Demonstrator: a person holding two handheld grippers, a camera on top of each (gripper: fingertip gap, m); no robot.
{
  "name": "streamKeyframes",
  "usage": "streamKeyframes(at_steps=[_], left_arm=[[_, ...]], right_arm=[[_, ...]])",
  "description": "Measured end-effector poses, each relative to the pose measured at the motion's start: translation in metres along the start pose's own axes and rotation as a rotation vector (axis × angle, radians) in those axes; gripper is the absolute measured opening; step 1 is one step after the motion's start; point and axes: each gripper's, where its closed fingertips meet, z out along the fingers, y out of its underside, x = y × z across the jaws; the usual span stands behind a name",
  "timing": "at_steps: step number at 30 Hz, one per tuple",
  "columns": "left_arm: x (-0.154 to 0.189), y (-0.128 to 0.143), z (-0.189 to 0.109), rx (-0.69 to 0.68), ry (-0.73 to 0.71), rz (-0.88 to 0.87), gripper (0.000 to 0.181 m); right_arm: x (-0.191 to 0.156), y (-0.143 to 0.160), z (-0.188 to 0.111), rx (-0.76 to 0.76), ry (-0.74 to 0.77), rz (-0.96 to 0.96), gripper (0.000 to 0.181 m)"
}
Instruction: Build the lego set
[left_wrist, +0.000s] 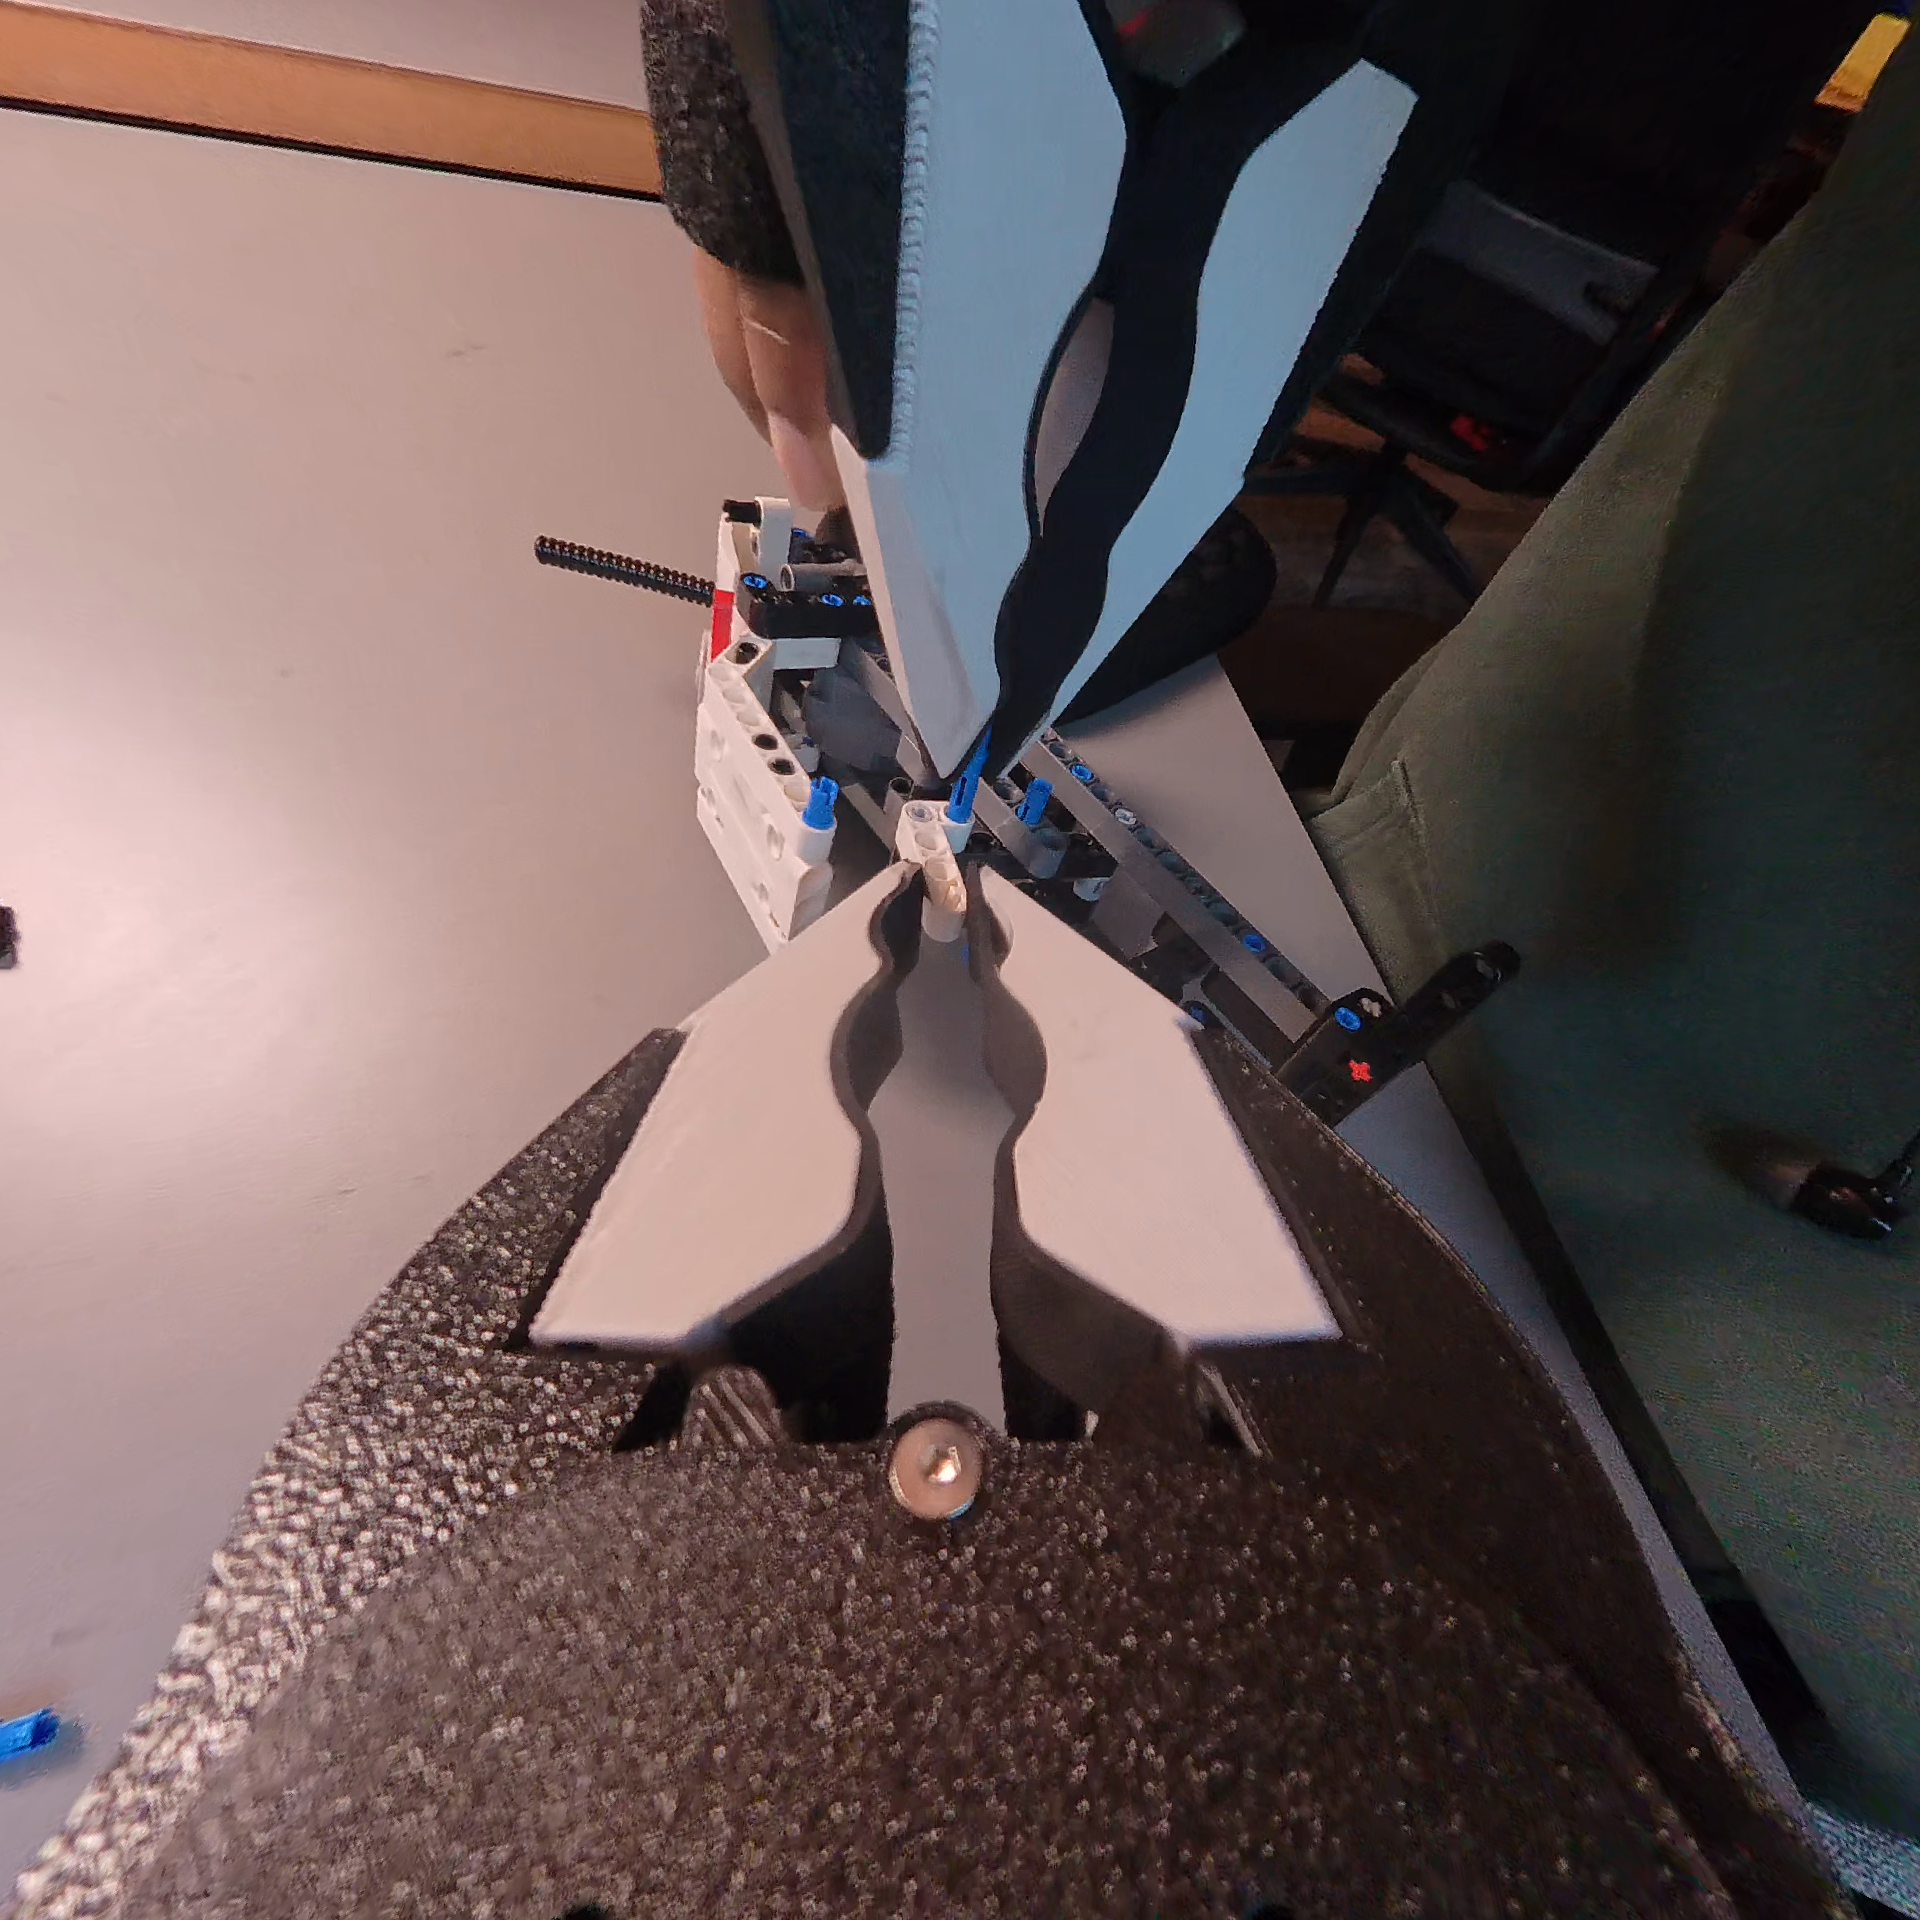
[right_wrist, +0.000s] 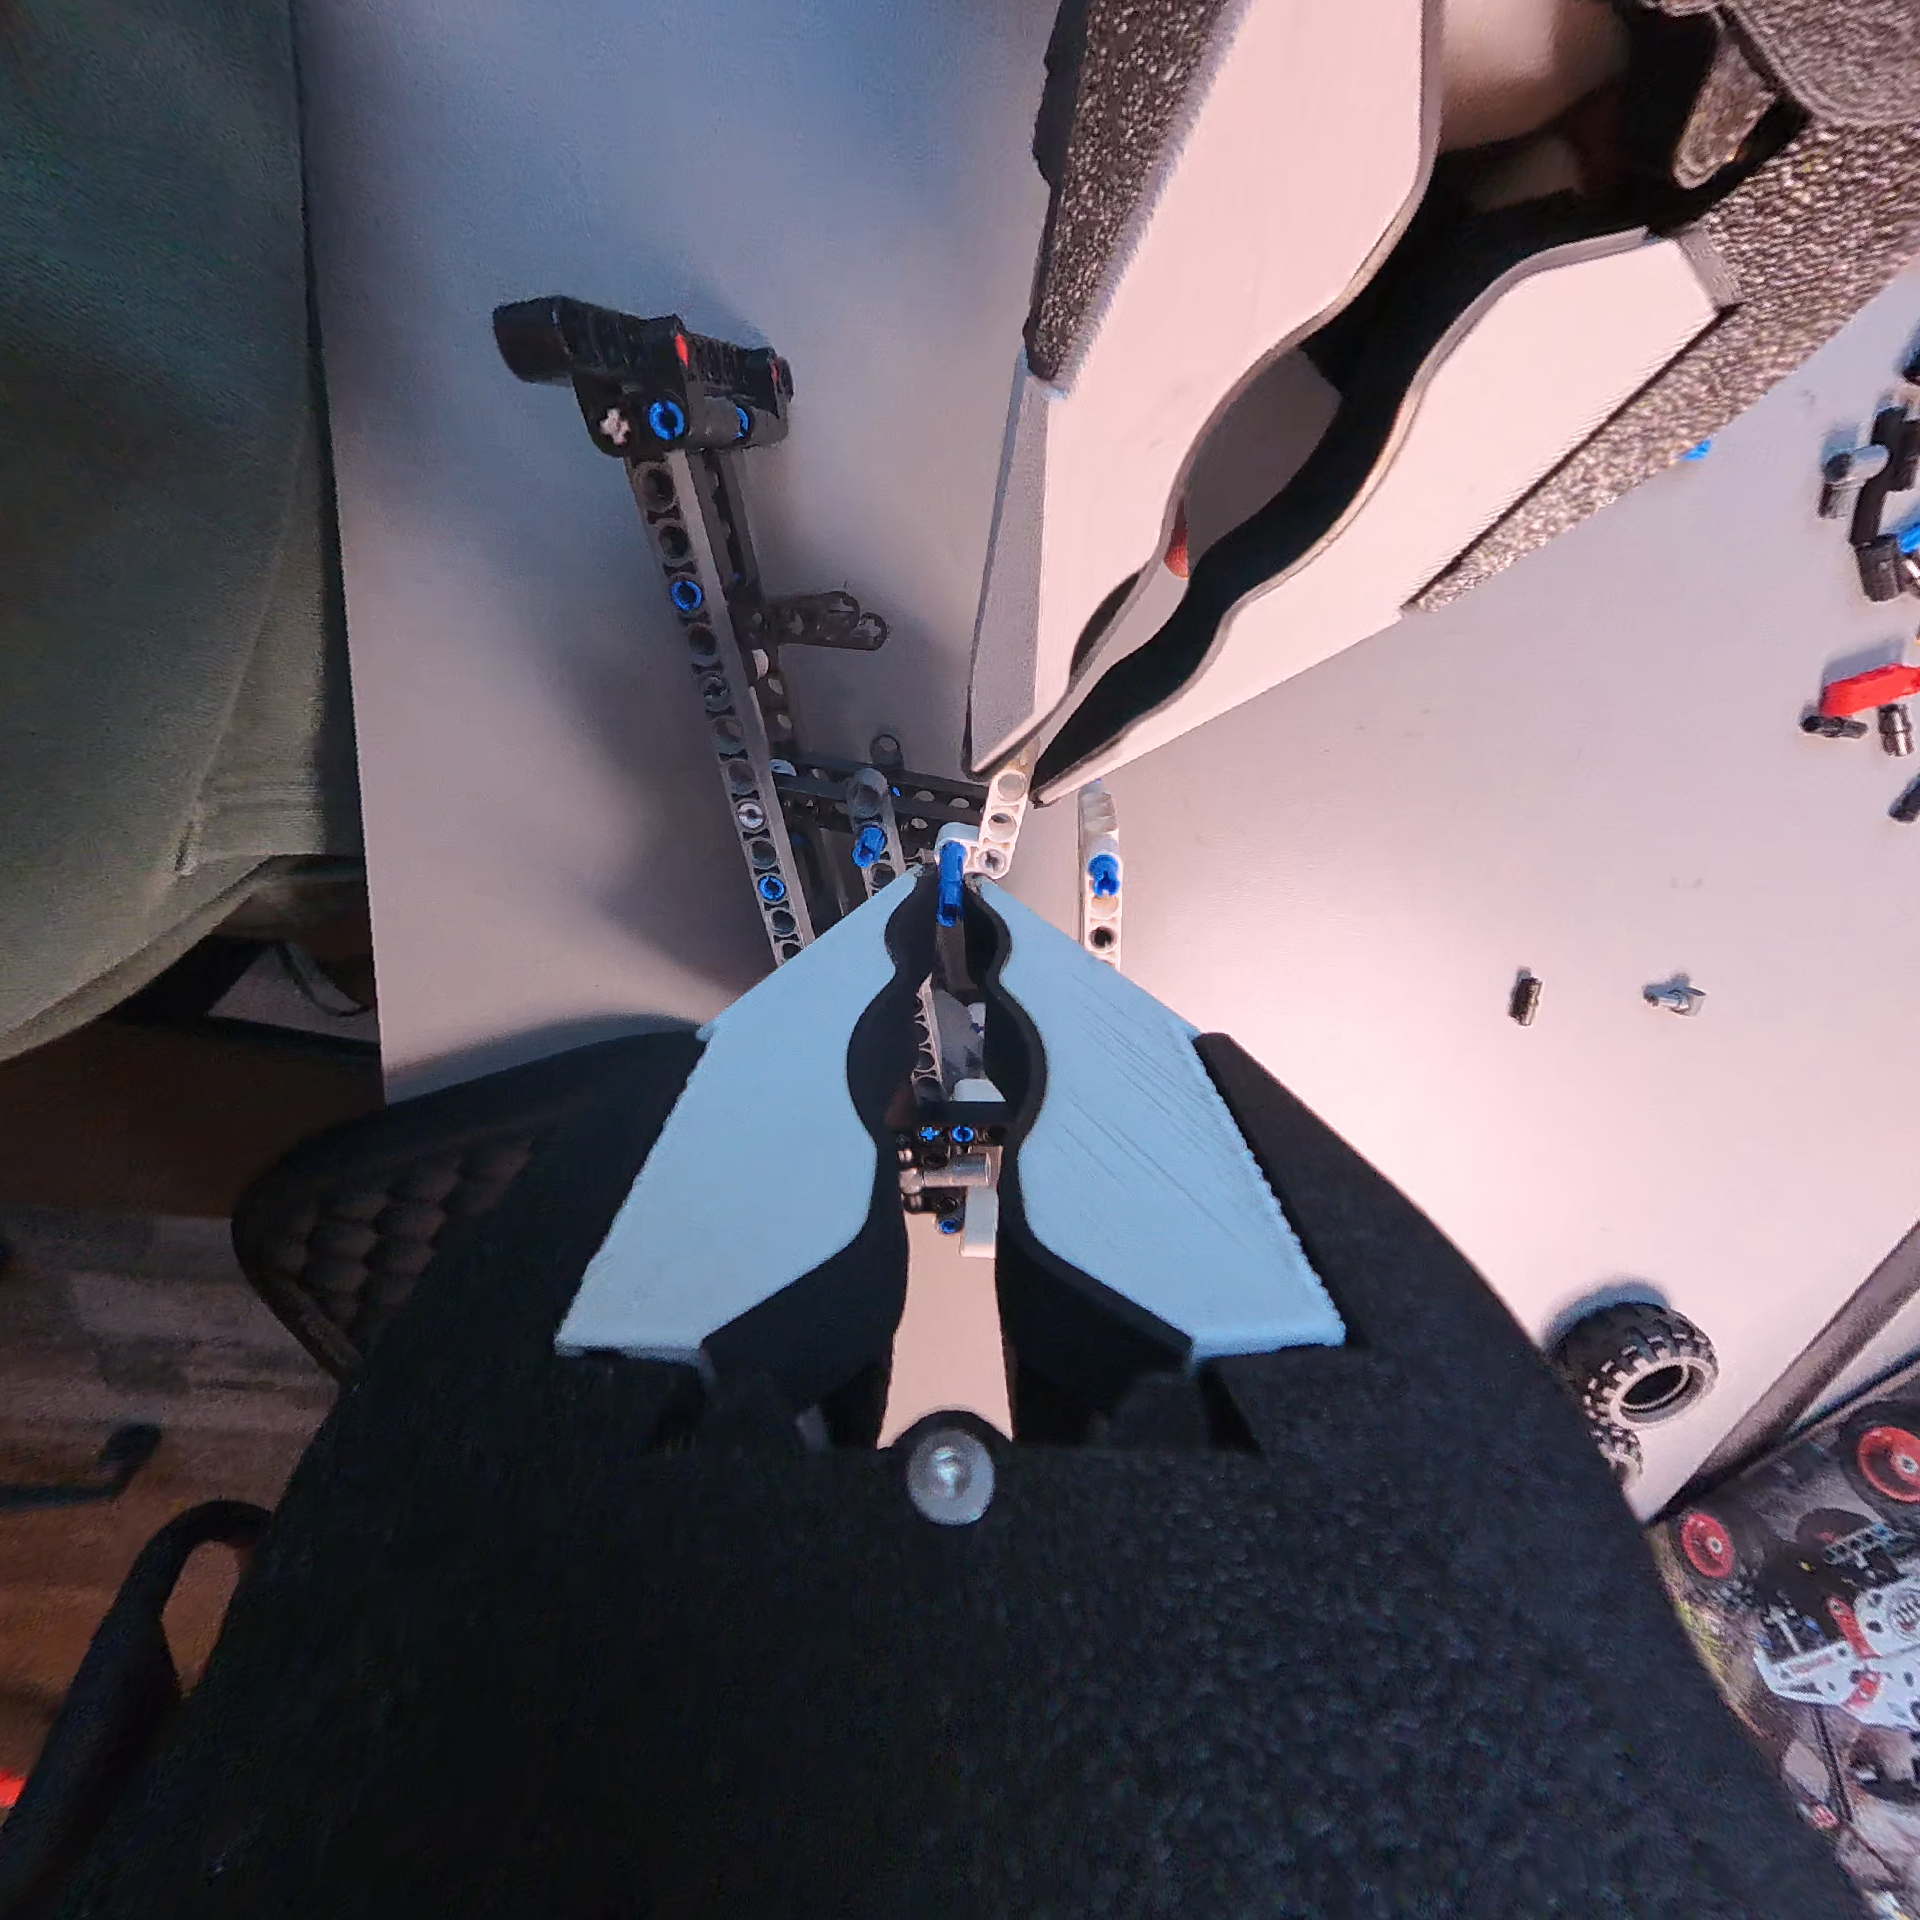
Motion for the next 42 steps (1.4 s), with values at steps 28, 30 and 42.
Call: streamKeyframes(at_steps=[28, 30, 42], left_arm=[[0.000, 0.000, -0.001, -0.011, -0.076, 0.018, 0.006], [-0.001, 0.001, -0.002, -0.013, -0.081, 0.018, 0.007], [-0.003, 0.002, -0.002, -0.012, -0.088, 0.026, 0.007]], right_arm=[[-0.001, -0.002, 0.009, 0.088, 0.059, 0.248, 0.004], [0.001, -0.003, 0.008, 0.102, 0.072, 0.249, 0.004], [0.002, -0.002, 0.004, 0.132, 0.076, 0.253, 0.006]])
